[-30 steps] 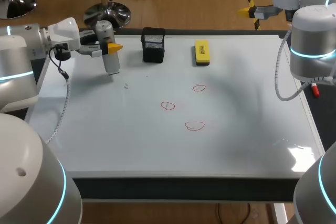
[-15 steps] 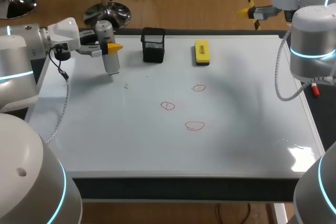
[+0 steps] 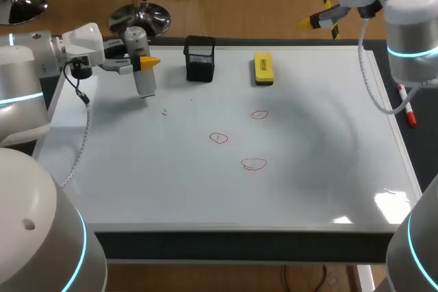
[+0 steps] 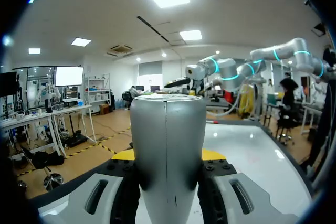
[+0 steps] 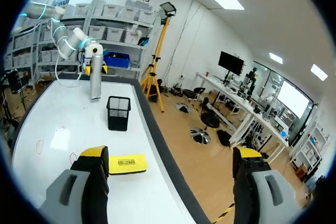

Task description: Pick up the inspection probe, press it on each red-marked spot on the whiteboard one by one, put down the probe, pick up the eraser, and wipe off all the red marks.

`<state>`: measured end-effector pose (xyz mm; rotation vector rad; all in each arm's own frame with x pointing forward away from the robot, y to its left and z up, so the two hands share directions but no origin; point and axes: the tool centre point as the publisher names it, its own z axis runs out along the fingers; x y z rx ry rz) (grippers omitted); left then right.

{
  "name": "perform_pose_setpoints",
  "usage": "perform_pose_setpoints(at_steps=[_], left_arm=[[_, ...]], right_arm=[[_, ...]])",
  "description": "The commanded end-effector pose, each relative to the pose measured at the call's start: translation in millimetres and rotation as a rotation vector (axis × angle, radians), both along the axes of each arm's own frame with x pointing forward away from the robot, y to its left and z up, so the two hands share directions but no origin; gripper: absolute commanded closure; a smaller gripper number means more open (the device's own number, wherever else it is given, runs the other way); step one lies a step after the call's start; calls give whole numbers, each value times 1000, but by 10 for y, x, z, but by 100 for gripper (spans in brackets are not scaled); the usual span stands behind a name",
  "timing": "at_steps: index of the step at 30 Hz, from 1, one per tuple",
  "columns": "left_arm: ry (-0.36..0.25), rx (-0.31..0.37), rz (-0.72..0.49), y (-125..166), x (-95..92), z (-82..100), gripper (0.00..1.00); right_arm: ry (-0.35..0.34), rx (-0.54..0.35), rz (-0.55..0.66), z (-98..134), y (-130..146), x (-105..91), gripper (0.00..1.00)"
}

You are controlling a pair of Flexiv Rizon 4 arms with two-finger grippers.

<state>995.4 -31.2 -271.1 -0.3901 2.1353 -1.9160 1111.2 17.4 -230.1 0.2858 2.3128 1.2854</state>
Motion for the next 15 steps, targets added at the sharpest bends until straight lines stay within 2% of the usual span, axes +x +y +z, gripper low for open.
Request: perform_pose_setpoints(at_steps=[1,11,13,15], left_arm=[[-2,-1,1,-1,-1,6,100],[-2,-1,1,-1,-1,6,100],[-2,-1,1,-1,-1,6,100],[-2,-1,1,-1,-1,6,100]], right_arm=[[113,-113,248,12,67,20,0],[177,-302,534,-126,299,-113,0],[191,-312,579,-157,339,-140,0],[194,-376,647,-207,364,-176,0]])
